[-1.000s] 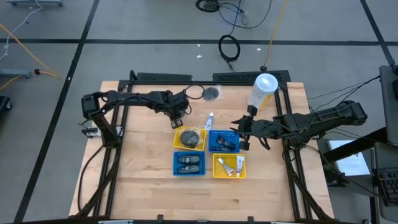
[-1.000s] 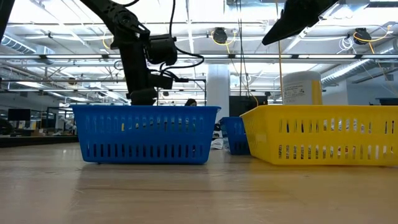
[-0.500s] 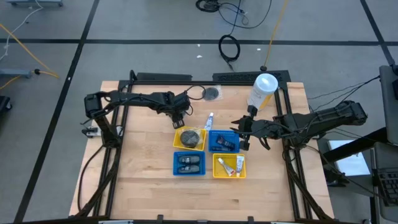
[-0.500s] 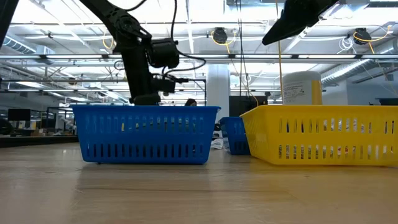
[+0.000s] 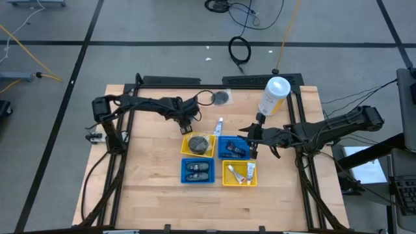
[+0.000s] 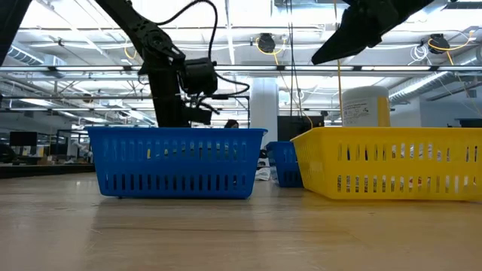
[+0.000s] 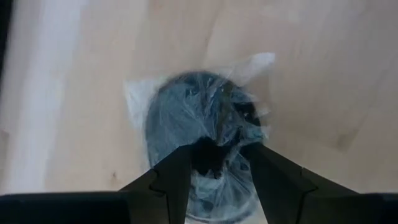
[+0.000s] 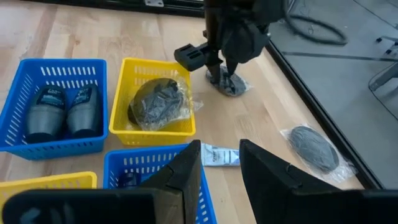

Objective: Pick & Place Travel size toiletries
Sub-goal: Put the black hairbrush into the top yellow basket

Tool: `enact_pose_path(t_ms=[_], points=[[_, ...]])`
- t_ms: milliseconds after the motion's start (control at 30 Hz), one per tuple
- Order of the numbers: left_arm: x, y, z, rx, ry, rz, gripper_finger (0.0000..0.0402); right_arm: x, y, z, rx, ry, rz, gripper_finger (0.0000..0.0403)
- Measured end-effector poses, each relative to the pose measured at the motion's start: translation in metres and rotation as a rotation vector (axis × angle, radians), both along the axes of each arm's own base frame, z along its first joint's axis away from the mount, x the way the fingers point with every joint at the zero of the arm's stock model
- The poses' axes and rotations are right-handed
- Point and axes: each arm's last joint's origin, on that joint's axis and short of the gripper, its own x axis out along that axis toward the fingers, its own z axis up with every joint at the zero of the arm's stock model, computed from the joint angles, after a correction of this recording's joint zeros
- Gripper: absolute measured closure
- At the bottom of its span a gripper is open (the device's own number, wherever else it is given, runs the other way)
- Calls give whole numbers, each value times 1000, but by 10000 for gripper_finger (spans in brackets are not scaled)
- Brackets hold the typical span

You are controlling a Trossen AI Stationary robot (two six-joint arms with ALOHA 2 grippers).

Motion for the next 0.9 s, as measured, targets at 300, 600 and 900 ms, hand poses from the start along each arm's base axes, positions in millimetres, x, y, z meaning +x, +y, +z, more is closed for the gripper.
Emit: enact_pose_path(t_ms=[300, 600, 900], points=[[-3, 1, -13, -2, 36, 7, 294, 0, 0, 0, -3, 4, 2, 300], [-5, 1, -10, 10, 42, 1, 397, 0, 0, 0, -7, 5, 4, 300], [-6, 0, -3, -3, 76, -5, 401, 0, 0, 0, -7, 5, 4, 300]])
